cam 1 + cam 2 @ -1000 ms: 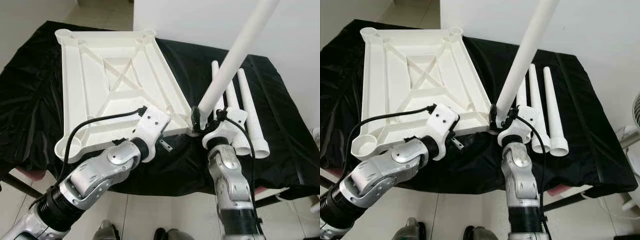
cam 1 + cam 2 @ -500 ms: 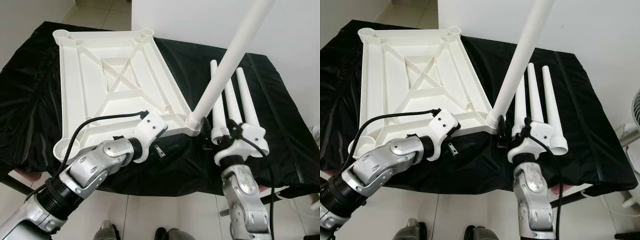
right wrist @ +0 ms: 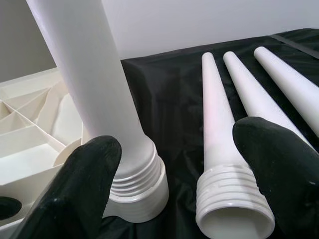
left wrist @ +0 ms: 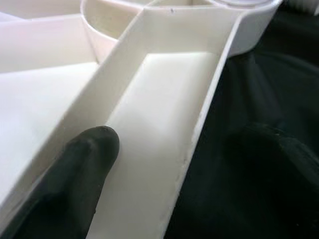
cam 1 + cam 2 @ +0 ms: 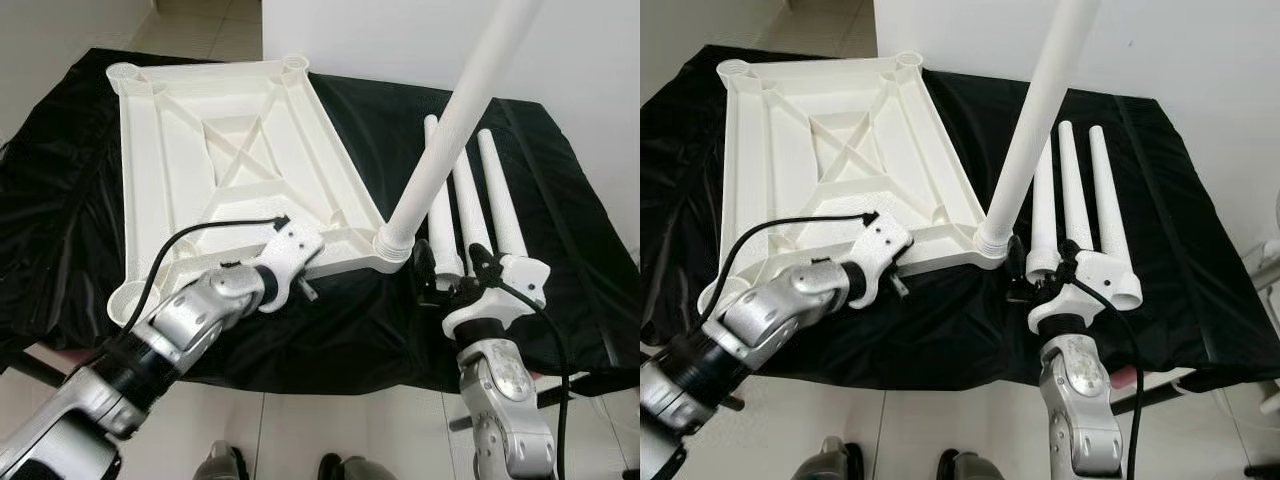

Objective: Building children table

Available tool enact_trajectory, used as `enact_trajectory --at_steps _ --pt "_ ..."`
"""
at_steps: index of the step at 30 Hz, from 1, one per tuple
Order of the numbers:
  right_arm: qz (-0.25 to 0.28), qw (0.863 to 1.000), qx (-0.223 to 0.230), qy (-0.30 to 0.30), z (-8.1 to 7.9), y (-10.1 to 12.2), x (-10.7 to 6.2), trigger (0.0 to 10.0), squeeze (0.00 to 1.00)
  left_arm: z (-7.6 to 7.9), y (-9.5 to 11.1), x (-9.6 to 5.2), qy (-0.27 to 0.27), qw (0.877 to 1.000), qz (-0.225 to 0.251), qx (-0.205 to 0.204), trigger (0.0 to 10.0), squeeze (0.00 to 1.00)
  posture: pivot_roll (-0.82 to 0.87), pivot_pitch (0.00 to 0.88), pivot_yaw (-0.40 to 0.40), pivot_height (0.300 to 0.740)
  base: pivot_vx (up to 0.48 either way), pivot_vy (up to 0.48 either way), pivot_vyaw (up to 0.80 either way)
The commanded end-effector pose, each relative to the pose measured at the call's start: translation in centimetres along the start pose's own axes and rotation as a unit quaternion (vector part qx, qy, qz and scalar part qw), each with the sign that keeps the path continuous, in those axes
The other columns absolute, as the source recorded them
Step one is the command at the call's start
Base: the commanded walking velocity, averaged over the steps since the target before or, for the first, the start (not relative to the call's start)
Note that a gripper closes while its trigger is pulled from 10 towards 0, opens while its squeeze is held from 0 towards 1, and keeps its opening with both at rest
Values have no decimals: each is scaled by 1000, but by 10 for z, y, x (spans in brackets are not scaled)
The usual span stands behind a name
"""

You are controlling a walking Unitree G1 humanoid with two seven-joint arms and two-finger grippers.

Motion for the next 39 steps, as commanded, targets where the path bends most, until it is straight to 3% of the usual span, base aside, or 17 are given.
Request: enact_trajectory --at_steps 1,2,3,5,6,18,25,29,30,39 --pt "-8 1000 0 -4 1 -2 -4 10000 0 -17 -7 2 44 998 -25 -24 10000 0 19 166 -39 740 0 0 0" --pt "-9 1000 0 -3 1 -2 -5 10000 0 -20 -7 2 51 998 -26 -30 10000 0 19 166 -39 740 0 0 0" --pt "-10 1000 2 -4 1 -2 -5 10000 0 -25 -9 3 69 996 -32 -43 3137 0 19 166 -39 740 0 0 0" --pt "-10 1000 3 -4 1 -2 -6 10000 0 -31 -12 3 90 993 -39 -58 2588 0 19 166 -39 740 0 0 0" --pt "-11 1000 3 -4 1 -2 -6 10000 0 -33 -12 3 99 992 -38 -64 0 0 19 166 -39 740 0 0 0" --pt "-11 1000 2 -2 -1 -1 -4 10000 0 -37 0 3 122 989 -17 -79 0 0 21 162 -38 740 0 0 0" --pt "-10 1000 0 0 -2 0 -3 10000 0 -50 -3 -6 185 977 -14 -107 0 0 23 160 -38 740 0 0 0" --pt "-11 1000 0 1 -2 -1 -3 10000 0 -66 -3 -13 232 965 -8 -124 0 0 27 161 -38 740 0 0 0" --pt "-12 1000 0 1 -2 -1 -3 10000 0 -75 -4 -18 259 958 -5 -124 0 0 29 161 -37 740 0 0 0" --pt "-9 1000 -1 0 -3 0 0 10000 0 -92 -4 -21 315 941 -6 -121 0 0 23 165 -33 740 0 0 0"
Point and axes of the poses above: a point about 5 cm out from each wrist's last joint towards the gripper, its own x axis pointing out of the wrist towards the gripper, its own y axis along the axis of the wrist's last joint, z = x × y, the point moved 2 cm from there along x, pointing out of the wrist towards the gripper, and after that the axes turned 7 degrees about -x, right-handed, at the moved point
